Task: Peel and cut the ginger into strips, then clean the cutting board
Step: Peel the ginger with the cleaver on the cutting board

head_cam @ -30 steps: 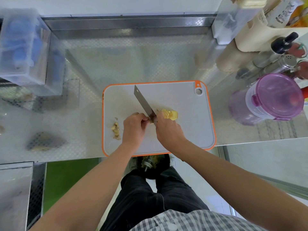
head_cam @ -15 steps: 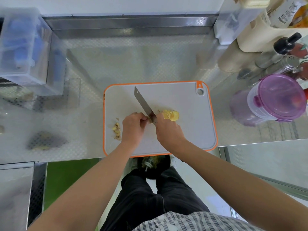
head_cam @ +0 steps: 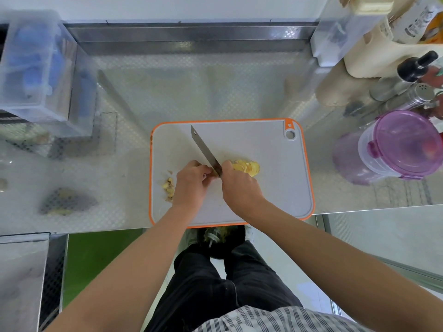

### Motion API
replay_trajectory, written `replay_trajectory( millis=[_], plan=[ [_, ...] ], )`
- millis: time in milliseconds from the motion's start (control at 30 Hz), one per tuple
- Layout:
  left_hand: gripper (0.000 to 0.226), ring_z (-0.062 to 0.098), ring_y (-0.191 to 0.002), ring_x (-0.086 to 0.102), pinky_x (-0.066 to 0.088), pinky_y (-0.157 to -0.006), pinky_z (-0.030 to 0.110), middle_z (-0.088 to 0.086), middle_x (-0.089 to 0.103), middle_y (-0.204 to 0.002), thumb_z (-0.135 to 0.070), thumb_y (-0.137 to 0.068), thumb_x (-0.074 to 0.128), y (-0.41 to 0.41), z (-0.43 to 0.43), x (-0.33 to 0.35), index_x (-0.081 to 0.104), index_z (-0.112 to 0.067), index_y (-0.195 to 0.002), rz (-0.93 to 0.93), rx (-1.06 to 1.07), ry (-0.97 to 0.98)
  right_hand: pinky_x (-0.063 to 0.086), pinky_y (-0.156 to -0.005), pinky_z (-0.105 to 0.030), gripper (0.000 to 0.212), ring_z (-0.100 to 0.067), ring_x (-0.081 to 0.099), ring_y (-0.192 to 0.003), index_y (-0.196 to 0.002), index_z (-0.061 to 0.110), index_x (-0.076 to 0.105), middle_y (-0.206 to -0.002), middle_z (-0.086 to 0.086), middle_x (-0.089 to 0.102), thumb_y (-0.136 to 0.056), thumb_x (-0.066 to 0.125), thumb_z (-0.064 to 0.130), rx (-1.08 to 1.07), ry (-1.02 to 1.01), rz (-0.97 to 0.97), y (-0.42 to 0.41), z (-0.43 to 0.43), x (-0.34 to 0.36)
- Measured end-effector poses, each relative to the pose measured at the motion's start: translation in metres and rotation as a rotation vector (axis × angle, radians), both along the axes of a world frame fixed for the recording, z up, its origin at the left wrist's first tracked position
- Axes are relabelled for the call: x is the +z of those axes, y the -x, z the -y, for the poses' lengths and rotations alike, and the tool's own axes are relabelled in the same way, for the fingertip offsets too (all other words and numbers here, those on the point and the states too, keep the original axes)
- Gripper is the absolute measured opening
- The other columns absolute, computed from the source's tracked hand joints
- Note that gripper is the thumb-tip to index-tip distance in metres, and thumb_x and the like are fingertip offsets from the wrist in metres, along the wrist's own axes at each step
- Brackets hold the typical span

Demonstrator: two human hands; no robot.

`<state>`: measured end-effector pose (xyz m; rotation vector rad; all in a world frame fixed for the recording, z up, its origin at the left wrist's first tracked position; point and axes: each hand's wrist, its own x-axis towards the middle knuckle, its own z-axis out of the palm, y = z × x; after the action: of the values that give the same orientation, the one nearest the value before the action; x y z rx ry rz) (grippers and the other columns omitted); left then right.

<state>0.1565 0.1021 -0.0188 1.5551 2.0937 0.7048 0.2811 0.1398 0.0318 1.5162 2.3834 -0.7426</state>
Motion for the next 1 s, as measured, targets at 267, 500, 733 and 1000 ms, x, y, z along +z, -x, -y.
replay_trajectory(
  millis=[267,500,733,1000],
  plan=[
    [0.013,0.025,-0.057,0.062,0.037,-0.06,0.019,0.009,0.064,-0.071,0.002,-0.067,0.081,0.005,0.003,-0.004,0.076,-0.007,-0.076,-0.007,-0.058,-0.05,0.037,-0.058,-0.032,0.032,-0.025,0.046,-0.063,-0.115,0.007,0.035,-0.063,0.001,0.034,-0.088,0.039,-0.007,0.042,-0.003,0.049,0.006,0.003,-0.003],
    [0.009,0.024,-0.065,0.064,0.045,-0.062,0.022,0.008,0.065,-0.078,-0.006,-0.073,0.08,0.007,0.002,-0.007,0.074,-0.007,-0.08,0.022,-0.065,-0.051,0.039,-0.055,-0.034,0.011,-0.03,0.062,-0.074,-0.108,0.009,0.036,-0.074,-0.002,0.048,-0.098,0.038,0.008,0.013,-0.008,0.009,0.007,-0.003,-0.015],
    [0.017,0.018,-0.068,0.06,0.046,-0.065,0.024,0.005,0.065,-0.08,-0.015,-0.078,0.077,0.009,0.004,-0.004,0.067,-0.01,-0.09,0.019,-0.064,-0.08,0.037,-0.056,-0.033,0.018,-0.032,0.056,-0.068,-0.108,0.008,0.038,-0.078,-0.008,0.054,-0.102,0.034,0.024,-0.053,0.047,-0.145,-0.008,-0.009,-0.005],
    [0.013,0.017,-0.053,0.062,0.054,-0.059,0.032,-0.005,0.063,-0.067,-0.021,-0.079,0.078,0.007,0.006,-0.003,0.065,-0.019,-0.079,0.4,0.195,0.128,0.036,-0.059,-0.034,0.022,-0.034,0.051,-0.07,-0.12,0.008,0.034,-0.078,-0.011,0.053,-0.102,0.034,0.021,0.003,0.025,-0.087,-0.02,0.002,0.009]
  ],
)
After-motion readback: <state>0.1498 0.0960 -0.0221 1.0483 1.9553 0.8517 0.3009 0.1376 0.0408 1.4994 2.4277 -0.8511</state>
